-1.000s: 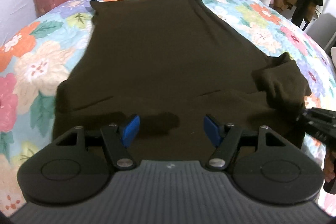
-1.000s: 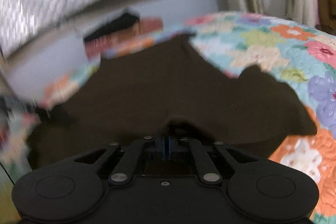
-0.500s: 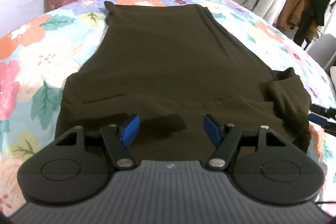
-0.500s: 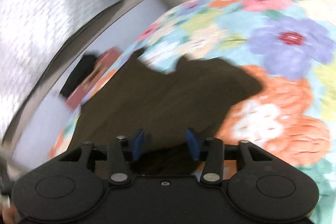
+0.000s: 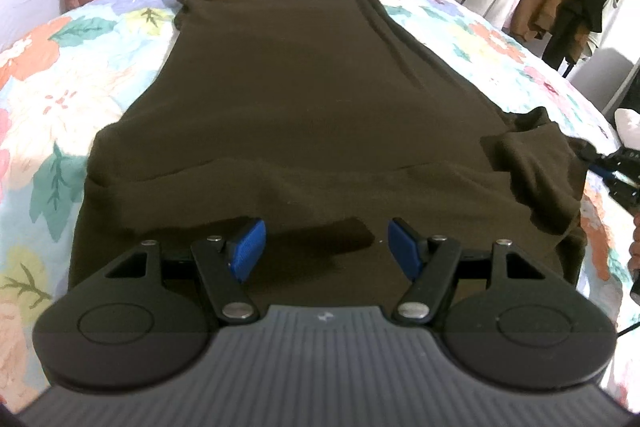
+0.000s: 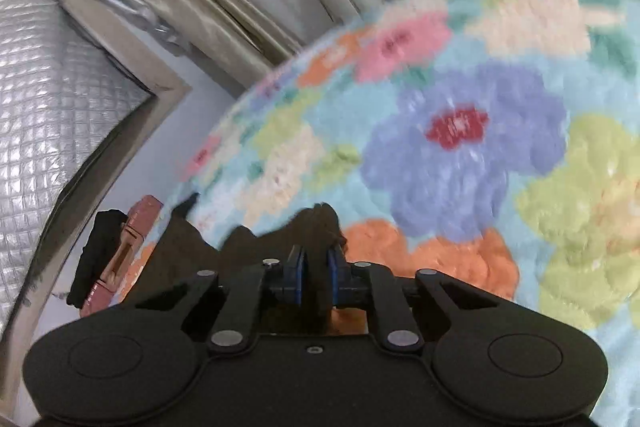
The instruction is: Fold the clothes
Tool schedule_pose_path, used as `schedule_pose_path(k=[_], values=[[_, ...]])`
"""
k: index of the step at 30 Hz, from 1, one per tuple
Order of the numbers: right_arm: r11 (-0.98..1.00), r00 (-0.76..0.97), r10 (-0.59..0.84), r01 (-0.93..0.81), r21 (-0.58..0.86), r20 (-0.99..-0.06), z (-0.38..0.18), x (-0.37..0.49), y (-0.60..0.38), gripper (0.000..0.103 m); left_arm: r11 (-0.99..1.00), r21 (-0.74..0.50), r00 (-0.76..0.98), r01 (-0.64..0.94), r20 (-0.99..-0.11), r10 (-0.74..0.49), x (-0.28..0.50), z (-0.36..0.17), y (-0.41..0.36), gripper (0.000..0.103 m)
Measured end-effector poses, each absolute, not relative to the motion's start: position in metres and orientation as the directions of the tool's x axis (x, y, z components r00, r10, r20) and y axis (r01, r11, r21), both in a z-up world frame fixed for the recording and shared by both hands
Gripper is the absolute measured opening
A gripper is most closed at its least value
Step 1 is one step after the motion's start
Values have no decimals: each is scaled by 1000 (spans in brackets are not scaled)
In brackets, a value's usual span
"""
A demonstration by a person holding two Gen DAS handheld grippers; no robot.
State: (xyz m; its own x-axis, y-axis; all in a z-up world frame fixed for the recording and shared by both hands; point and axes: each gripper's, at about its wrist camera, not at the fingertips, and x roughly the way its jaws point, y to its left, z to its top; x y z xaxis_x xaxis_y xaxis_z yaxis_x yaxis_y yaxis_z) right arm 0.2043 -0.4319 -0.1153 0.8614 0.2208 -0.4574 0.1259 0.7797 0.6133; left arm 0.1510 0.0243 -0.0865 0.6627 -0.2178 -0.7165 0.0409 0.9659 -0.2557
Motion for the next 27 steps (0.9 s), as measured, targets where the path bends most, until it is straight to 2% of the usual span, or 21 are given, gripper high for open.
schedule_pose_path(k=[5, 7, 11, 17, 20, 24, 27], values=[[906, 893, 211, -26, 423, -398, -69, 180, -386, 13, 963, -263, 671, 58, -704, -233, 149, -82, 20, 67], [909, 886, 275, -113, 401, -373, -54, 173, -367, 13, 954, -289, 673, 75, -691, -262, 149, -81, 17, 67], [831, 798, 476, -271, 486, -370, -46, 166, -333, 13, 930, -339, 681, 144, -648, -342, 144, -74, 9, 67], [690, 635, 672, -351, 634, -380, -59, 159, -293, 13, 896, -308, 682, 320, -582, -444, 127, -62, -18, 67], [670, 584, 708, -377, 639, -397, -64, 156, -278, 12, 882, -274, 677, 383, -566, -470, 118, -58, -33, 67], [656, 531, 737, -412, 633, -418, -63, 152, -264, 11, 883, -274, 681, 382, -562, -469, 114, -58, -42, 68], [645, 496, 756, -449, 618, -428, -60, 148, -257, 11, 893, -282, 690, 351, -566, -450, 115, -59, -39, 74]])
